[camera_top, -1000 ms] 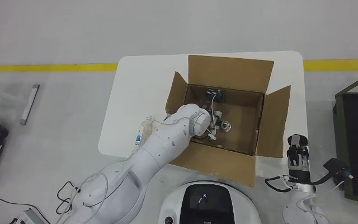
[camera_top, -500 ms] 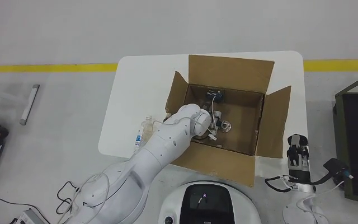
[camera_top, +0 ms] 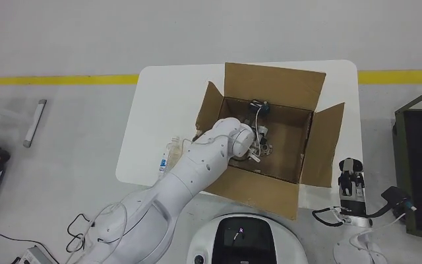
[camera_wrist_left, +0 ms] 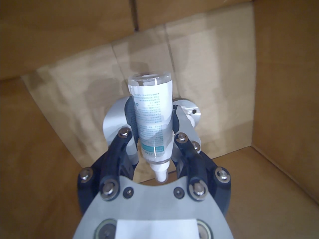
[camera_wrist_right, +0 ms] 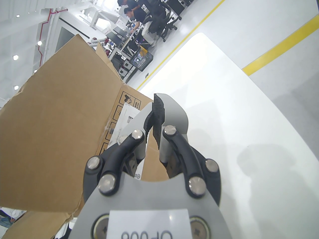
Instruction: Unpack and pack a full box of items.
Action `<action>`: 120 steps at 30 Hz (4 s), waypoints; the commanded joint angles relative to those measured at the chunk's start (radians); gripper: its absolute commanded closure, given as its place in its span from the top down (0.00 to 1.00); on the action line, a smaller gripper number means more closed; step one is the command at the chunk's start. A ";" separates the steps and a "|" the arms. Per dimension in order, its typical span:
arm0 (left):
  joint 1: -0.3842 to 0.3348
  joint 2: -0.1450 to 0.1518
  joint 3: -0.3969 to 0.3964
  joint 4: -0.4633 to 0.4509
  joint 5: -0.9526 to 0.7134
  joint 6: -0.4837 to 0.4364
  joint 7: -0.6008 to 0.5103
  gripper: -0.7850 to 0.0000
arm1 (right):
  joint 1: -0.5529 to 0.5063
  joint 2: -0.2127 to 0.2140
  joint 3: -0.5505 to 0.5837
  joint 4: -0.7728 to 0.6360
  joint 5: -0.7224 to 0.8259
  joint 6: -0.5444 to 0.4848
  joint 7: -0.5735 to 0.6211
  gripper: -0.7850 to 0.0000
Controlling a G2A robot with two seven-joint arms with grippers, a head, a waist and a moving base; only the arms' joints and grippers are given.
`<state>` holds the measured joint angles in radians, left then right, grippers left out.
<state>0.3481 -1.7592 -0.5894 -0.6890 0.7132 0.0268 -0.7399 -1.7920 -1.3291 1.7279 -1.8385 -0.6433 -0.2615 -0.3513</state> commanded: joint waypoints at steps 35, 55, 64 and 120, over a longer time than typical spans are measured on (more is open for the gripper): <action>0.228 0.153 -0.315 -0.898 0.149 0.029 -0.378 0.00 | -0.266 0.012 0.047 -0.204 -0.036 -0.373 0.214 0.98; 0.292 0.181 -0.417 -1.094 0.316 0.121 -0.397 0.00 | -0.168 -0.002 -0.065 -0.198 -0.165 -0.160 0.127 0.00; 0.312 0.187 -0.431 -1.113 0.354 0.129 -0.396 0.00 | -0.135 0.001 -0.021 -0.190 -0.126 -0.144 0.131 0.00; 0.385 0.221 -0.601 -1.111 0.871 0.143 -0.796 0.00 | -0.046 0.022 0.221 0.016 0.183 -0.340 0.224 1.00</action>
<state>0.7333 -1.5378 -1.1901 -1.8002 1.5842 0.1701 -1.5359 -1.8401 -1.3062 1.9461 -1.8248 -0.4527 -0.6030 -0.1183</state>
